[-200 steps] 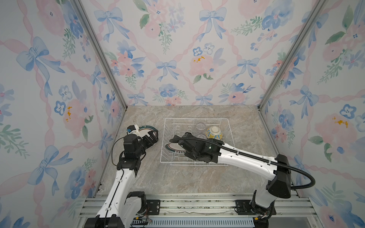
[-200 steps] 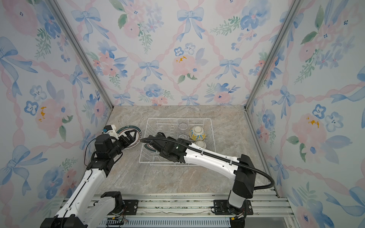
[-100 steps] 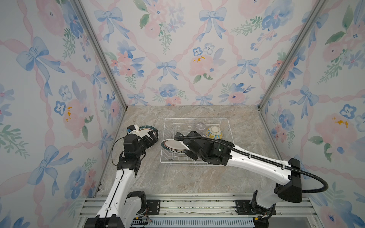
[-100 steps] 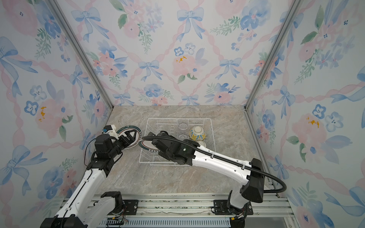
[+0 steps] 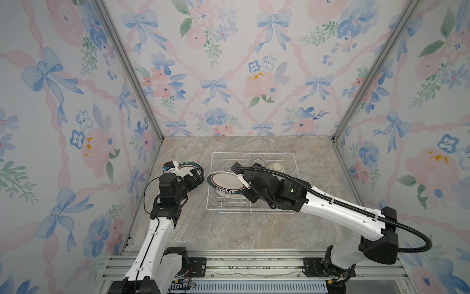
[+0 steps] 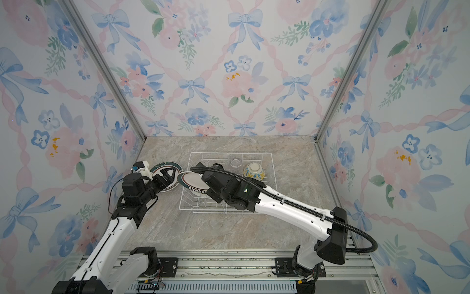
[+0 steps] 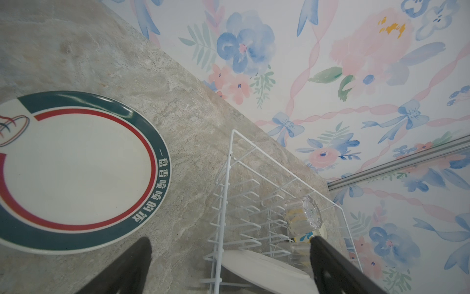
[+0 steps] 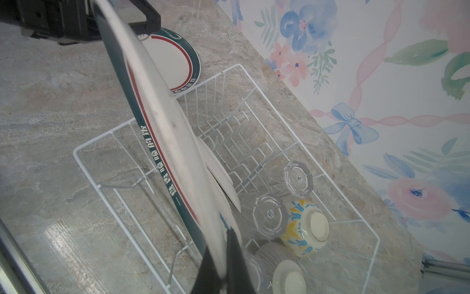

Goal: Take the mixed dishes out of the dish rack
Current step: 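Lift the second rimmed plate up out of the rack with the right gripper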

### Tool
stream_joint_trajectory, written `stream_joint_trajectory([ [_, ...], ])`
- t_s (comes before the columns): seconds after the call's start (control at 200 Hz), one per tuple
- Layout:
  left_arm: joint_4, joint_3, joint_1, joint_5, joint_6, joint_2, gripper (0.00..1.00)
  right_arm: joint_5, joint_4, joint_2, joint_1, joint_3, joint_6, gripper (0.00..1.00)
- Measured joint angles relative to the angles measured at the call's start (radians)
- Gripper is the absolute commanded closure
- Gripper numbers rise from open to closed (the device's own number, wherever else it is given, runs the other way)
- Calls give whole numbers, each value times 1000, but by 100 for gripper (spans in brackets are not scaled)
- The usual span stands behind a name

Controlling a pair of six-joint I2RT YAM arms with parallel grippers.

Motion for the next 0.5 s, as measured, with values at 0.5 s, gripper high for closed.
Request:
stream_joint_trajectory([
  [0.5, 0, 0, 0, -5, 0, 0, 2, -9, 118, -72, -68, -1, 66, 100],
])
